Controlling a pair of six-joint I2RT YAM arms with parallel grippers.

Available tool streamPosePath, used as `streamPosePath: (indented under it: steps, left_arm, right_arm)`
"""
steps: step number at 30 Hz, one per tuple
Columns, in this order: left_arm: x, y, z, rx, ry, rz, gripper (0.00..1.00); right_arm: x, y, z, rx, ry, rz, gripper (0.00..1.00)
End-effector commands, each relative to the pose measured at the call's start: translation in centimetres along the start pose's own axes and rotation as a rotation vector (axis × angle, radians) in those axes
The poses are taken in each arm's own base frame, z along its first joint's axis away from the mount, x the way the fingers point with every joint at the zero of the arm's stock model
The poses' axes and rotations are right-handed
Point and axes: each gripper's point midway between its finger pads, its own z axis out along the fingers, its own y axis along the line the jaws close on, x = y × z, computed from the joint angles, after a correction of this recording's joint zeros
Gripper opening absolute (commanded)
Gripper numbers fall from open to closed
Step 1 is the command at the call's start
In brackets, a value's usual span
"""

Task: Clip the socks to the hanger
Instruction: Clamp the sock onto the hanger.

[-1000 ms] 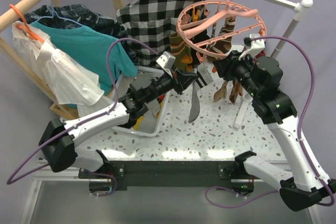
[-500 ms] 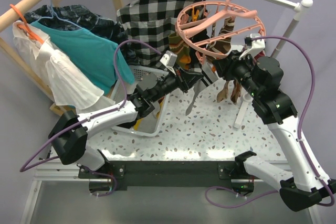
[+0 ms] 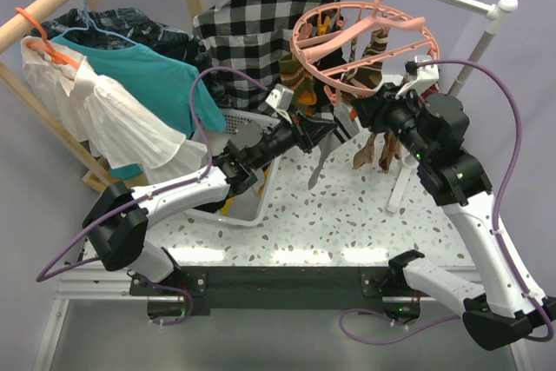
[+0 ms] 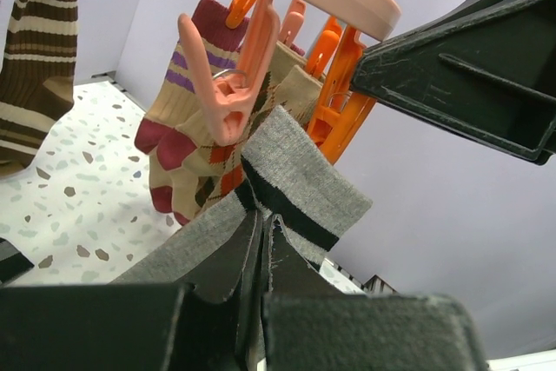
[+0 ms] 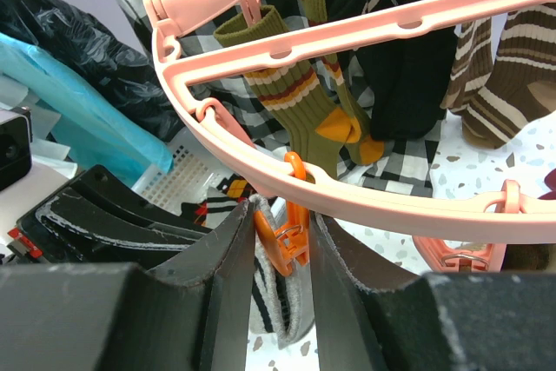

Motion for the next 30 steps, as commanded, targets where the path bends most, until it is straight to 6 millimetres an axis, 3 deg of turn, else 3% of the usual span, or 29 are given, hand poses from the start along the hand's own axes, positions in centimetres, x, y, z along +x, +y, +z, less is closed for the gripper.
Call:
streamPosePath:
  steps: [1, 16, 30]
  left_arm:
    - [-1.5, -0.6, 0.4, 0.020, -0.064, -0.004, 0.00]
    - [-2.4, -1.7, 0.3, 0.072, -0.110, -0.017, 0.00]
    - [-4.1, -3.6, 1.7, 0.174, -0.176, -0.041, 0.00]
  right_arm:
    - [-2.4, 1.2, -0.5, -0.051, -0.079, 0.006, 0.00]
    - [-2.1, 1.6, -0.5, -0.067, -0.070, 0.016, 0.00]
    - [-2.0, 2.2, -0.6, -0.098, -0.066, 0.037, 0.00]
